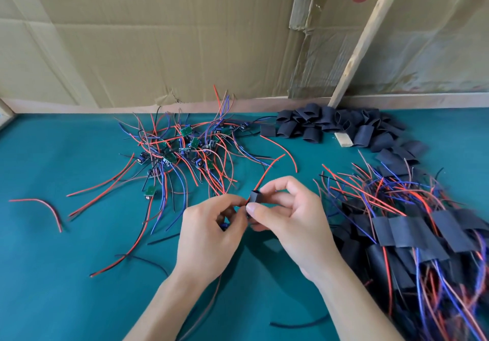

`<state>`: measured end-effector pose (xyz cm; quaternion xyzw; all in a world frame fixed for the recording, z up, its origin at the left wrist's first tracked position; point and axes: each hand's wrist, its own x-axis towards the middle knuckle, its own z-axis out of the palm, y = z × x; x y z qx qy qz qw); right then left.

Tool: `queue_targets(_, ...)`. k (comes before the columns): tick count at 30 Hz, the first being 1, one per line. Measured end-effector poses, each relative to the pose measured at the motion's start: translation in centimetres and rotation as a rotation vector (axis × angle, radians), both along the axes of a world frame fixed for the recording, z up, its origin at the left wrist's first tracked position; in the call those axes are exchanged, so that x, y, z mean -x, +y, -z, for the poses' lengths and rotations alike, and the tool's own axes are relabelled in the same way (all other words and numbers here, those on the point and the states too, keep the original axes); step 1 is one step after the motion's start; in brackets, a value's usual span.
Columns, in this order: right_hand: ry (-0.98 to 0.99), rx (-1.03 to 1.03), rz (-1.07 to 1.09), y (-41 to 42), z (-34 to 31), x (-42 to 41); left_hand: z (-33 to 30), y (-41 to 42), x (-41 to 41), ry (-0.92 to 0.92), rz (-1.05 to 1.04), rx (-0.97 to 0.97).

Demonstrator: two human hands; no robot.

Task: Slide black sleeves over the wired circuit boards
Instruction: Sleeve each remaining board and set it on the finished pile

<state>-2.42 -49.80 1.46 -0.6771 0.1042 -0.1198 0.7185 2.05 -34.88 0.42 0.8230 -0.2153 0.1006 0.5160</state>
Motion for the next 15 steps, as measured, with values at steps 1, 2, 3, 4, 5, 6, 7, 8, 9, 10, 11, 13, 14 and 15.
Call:
queue_targets(1, -0.003, 0.005, 0.014, -0.1, 0.0, 0.0, 0.0, 0.0, 0.0, -0.015, -0.001, -0.012)
queue_targets(2, -0.013, -0.005, 0.042, -0.2, -0.1, -0.1, 0.0, 0.1, -0.1, -0.029, -0.005, -0.02)
queue_targets(3, -0.027, -0.023, 0.088, -0.3, -0.2, -0.2, 0.0, 0.3, -0.2, -0.044, -0.009, -0.027)
queue_targets(4, -0.045, -0.048, 0.146, -0.6, -0.3, -0.3, 0.1, 0.5, -0.4, -0.061, -0.014, -0.041)
queue_targets(5, -0.066, -0.075, 0.208, -0.9, -0.5, -0.4, 0.1, 0.6, -0.5, -0.084, -0.021, -0.062)
queue_targets(6, -0.091, -0.104, 0.268, -1.3, -0.6, -0.5, 0.1, 0.8, -0.5, -0.11, -0.027, -0.09)
queue_targets(7, -0.12, -0.13, 0.318, -1.7, -0.7, -0.6, 0.1, 0.9, -0.6, -0.133, -0.03, -0.116)
queue_targets(8, -0.149, -0.154, 0.357, -1.9, -0.8, -0.6, 0.1, 1.0, -0.6, -0.147, -0.028, -0.134)
queue_targets(9, -0.174, -0.179, 0.387, -2.2, -0.9, -0.6, 0.1, 1.0, -0.6, -0.155, -0.022, -0.141)
queue_targets(10, -0.191, -0.205, 0.41, -2.3, -1.0, -0.7, 0.1, 1.1, -0.6, -0.163, -0.017, -0.145)
queue_targets(11, -0.2, -0.229, 0.424, -2.4, -1.1, -0.6, 0.2, 1.2, -0.6, -0.174, -0.013, -0.151)
queue_targets(13, -0.202, -0.274, 0.435, -2.5, -1.3, -0.6, 0.3, 1.3, -0.6, -0.197, -0.009, -0.166)
queue_targets(14, -0.203, -0.298, 0.438, -2.6, -1.4, -0.6, 0.3, 1.4, -0.5, -0.209, -0.005, -0.171)
queue_targets(15, -0.205, -0.322, 0.445, -2.6, -1.4, -0.6, 0.3, 1.4, -0.4, -0.218, 0.0, -0.175)
